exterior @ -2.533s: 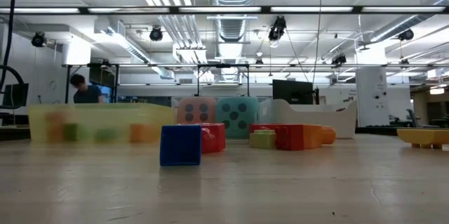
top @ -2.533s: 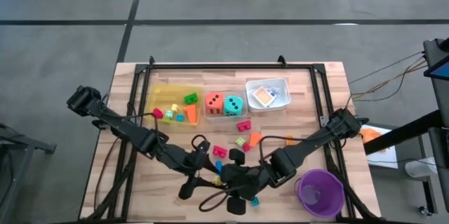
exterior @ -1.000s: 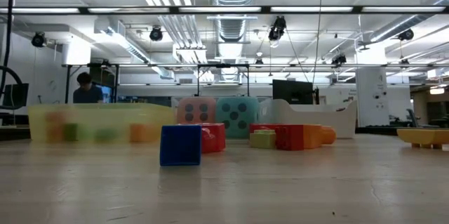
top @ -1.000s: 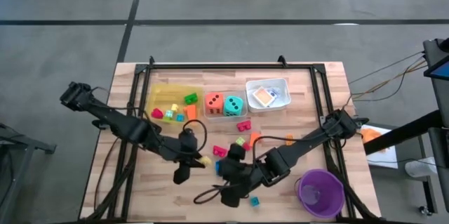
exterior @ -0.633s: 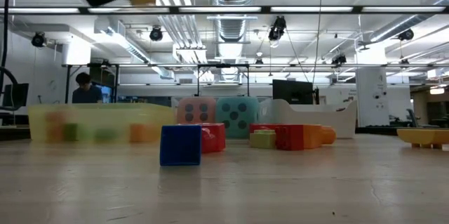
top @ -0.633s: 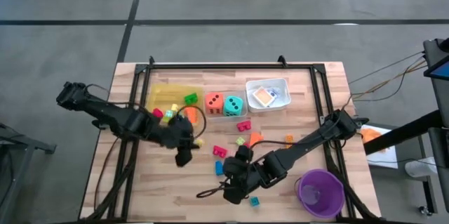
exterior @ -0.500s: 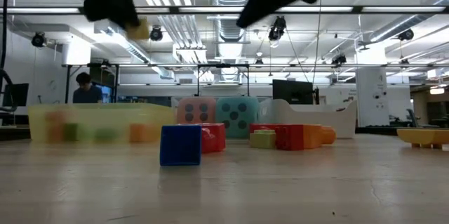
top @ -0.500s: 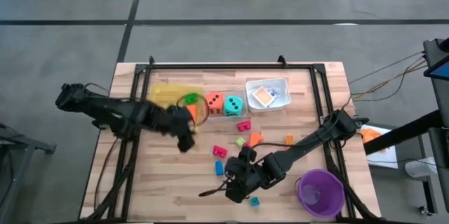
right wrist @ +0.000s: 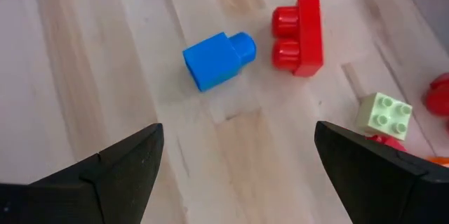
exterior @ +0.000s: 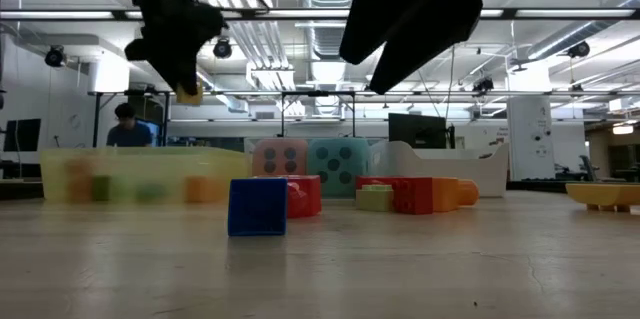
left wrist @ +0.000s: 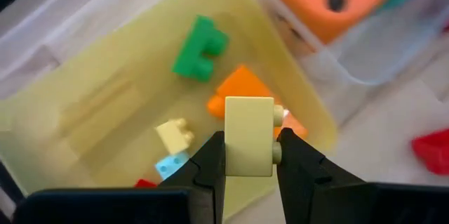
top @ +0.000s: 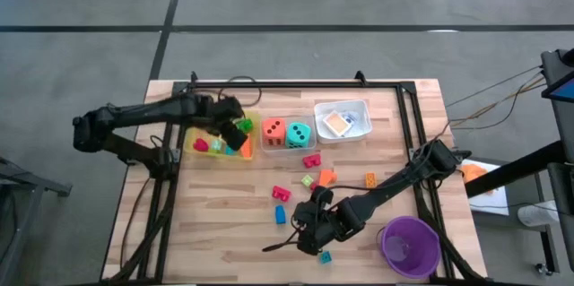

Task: Pick & Place Toys
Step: Put the yellow game piece into the yellow bin

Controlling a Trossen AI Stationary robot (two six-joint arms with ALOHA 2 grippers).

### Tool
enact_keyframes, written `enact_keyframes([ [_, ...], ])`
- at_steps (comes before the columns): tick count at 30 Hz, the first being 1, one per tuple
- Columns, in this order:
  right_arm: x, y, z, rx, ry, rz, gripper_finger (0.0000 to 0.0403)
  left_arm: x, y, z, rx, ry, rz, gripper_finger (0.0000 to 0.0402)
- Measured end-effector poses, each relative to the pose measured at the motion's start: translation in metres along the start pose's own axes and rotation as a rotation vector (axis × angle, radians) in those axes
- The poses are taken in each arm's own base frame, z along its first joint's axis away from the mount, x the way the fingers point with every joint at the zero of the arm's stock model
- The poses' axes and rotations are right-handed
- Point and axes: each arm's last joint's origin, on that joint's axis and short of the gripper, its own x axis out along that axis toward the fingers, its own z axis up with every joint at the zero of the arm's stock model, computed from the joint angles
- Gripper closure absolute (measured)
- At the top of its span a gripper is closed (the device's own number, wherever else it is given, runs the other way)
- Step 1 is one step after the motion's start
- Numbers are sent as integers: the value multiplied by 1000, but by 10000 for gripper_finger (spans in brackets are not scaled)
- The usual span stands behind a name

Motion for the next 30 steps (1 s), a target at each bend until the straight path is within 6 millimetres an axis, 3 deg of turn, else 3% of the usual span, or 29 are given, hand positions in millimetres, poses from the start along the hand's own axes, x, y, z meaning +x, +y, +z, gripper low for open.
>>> enact_keyframes([
  [10,-5,-11,13,16,-200,-186,36,40,28,15,-7,143,70,322],
  [17,-2,-14,9,-36,-179,-210,36,46,39,17,5,149,66,322],
  [30,-2,-13,9,-78,-175,-210,36,55,38,23,26,114,-4,322],
])
